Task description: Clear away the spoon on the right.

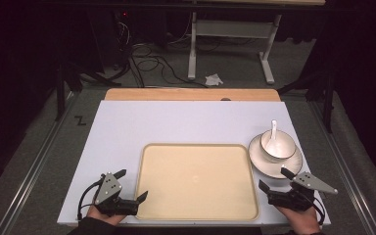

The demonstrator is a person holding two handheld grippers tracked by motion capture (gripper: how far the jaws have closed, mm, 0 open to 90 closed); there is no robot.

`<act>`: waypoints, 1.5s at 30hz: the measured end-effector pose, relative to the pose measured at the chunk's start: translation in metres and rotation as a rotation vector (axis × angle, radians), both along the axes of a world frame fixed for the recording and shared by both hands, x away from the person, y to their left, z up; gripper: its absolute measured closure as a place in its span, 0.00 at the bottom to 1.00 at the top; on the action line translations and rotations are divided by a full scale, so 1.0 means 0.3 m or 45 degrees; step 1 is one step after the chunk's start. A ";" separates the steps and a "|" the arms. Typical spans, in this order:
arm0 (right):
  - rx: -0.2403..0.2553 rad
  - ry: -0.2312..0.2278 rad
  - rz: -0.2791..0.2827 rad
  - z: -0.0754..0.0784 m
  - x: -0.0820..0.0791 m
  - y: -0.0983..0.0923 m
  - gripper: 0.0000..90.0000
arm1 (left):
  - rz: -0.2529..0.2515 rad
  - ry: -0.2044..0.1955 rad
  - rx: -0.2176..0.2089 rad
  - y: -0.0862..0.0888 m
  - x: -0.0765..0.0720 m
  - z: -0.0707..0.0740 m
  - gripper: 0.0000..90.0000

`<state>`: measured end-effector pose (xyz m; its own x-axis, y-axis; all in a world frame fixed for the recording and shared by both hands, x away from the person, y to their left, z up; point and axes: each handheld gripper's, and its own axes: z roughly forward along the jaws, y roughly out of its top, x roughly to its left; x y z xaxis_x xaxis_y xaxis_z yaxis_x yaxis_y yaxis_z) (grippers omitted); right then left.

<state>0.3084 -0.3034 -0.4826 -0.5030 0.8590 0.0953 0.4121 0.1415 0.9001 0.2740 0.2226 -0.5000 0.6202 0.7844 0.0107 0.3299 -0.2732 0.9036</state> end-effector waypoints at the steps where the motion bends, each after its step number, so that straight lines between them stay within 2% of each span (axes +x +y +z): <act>1: 0.003 -0.001 -0.003 0.000 0.000 -0.003 0.04 | 0.000 0.000 0.000 0.000 0.000 0.000 0.00; 15: -0.017 -0.020 -0.090 0.002 0.006 -0.077 0.04 | -0.002 0.000 0.001 0.001 0.000 0.001 0.00; 21: 0.000 -0.016 -0.115 0.003 0.005 -0.097 0.05 | -0.005 0.000 0.002 0.000 0.000 0.001 0.00; 25: 0.009 -0.056 -0.127 0.025 0.002 -0.102 0.20 | -0.003 -0.003 0.003 -0.002 -0.001 0.000 0.00; 30: 0.058 -0.061 -0.153 0.067 0.026 -0.113 0.41 | -0.005 -0.003 0.001 0.001 -0.001 0.001 0.00; 32: 0.032 -0.061 -0.177 0.084 0.042 -0.110 0.48 | -0.004 -0.003 -0.004 0.004 -0.002 0.001 0.00; 33: 0.032 -0.061 -0.177 0.084 0.042 -0.110 0.48 | -0.004 -0.003 -0.004 0.004 -0.002 0.001 0.00; 34: 0.019 -0.059 -0.189 0.100 0.063 -0.105 0.54 | -0.006 -0.002 -0.005 0.005 -0.002 0.001 0.00; 38: 0.011 -0.021 -0.180 0.117 0.118 -0.097 0.65 | -0.010 -0.005 -0.006 0.002 -0.004 0.004 0.00; 41: -0.003 -0.012 -0.186 0.122 0.141 -0.090 0.68 | -0.013 -0.004 -0.004 0.000 -0.004 0.004 0.00; 42: -0.027 0.008 -0.195 0.130 0.169 -0.078 0.73 | -0.016 -0.004 -0.002 -0.002 -0.003 0.004 0.00; 43: -0.027 0.008 -0.195 0.130 0.169 -0.078 0.73 | -0.016 -0.004 -0.002 -0.002 -0.003 0.004 0.00; 44: -0.065 0.012 -0.205 0.139 0.195 -0.068 0.75 | -0.018 -0.003 -0.001 -0.002 -0.003 0.003 0.00; 45: -0.068 0.022 -0.211 0.143 0.205 -0.064 0.76 | -0.017 -0.002 -0.003 -0.002 -0.002 0.003 0.00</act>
